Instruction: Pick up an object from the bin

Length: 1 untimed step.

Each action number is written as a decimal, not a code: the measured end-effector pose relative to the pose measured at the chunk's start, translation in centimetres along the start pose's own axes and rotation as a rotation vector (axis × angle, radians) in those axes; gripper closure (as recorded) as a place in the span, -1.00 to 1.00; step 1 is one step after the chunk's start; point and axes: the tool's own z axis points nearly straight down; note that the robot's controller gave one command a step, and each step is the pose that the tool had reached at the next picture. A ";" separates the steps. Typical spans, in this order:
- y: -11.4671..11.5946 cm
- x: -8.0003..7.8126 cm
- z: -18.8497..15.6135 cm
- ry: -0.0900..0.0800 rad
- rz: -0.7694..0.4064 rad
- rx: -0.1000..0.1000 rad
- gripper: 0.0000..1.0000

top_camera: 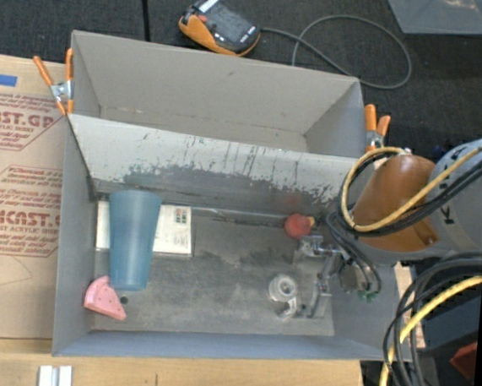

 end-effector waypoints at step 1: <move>1.3 1.2 1.4 0.010 0.030 -0.002 -1.00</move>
Offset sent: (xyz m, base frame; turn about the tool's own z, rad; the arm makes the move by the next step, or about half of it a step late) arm 0.0079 0.0480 -0.0107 0.0693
